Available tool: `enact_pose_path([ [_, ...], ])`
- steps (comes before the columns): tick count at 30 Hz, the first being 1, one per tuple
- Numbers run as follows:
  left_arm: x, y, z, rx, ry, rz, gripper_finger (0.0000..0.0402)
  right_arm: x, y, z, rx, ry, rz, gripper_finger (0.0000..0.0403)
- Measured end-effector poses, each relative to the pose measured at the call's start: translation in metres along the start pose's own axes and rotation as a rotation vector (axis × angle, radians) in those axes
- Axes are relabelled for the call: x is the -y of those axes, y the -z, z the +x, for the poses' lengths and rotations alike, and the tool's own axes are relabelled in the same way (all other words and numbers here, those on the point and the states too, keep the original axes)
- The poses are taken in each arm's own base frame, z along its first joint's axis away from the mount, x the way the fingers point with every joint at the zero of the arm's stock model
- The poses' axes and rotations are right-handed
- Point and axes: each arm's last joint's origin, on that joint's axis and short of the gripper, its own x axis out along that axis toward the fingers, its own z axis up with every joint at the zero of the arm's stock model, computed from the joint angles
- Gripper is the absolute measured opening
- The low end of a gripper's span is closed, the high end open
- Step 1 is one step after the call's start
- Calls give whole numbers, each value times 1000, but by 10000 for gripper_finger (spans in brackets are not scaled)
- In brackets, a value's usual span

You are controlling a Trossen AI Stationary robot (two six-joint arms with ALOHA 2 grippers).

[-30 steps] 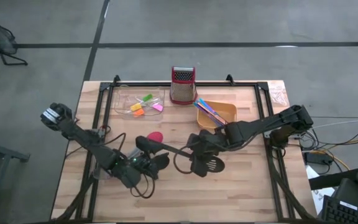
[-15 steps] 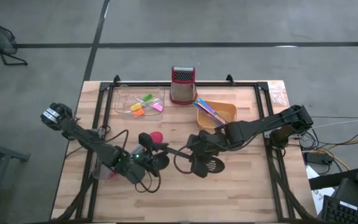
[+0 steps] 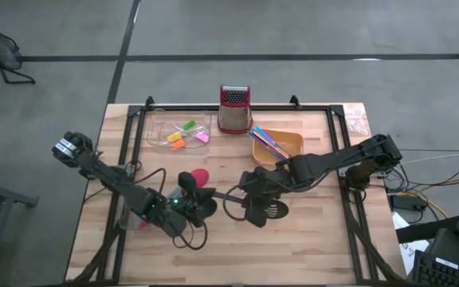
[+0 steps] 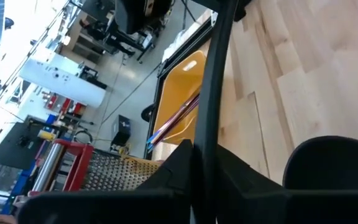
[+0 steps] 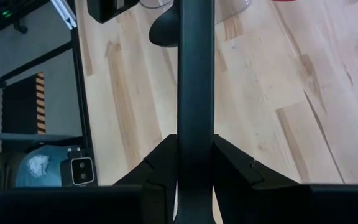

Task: Pick & Place Kitchen Items
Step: Put the black spoon into the bottom transparent bin

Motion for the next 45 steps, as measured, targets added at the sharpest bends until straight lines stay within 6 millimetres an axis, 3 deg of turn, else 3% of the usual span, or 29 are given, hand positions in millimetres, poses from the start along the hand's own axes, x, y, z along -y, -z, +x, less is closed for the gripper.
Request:
enact_pose_path([
  [15,1,0,-1,11,28,-80,24,-1,-2,0,18,-11,-86,114],
  [22,3,8,-8,-43,42,-83,24,1,-3,0,57,50,-147,150],
  [35,-7,37,-44,-179,103,-208,24,2,-5,-14,123,105,-186,253],
  [45,-8,63,-73,-314,138,-234,24,3,-3,-14,109,114,-192,291],
])
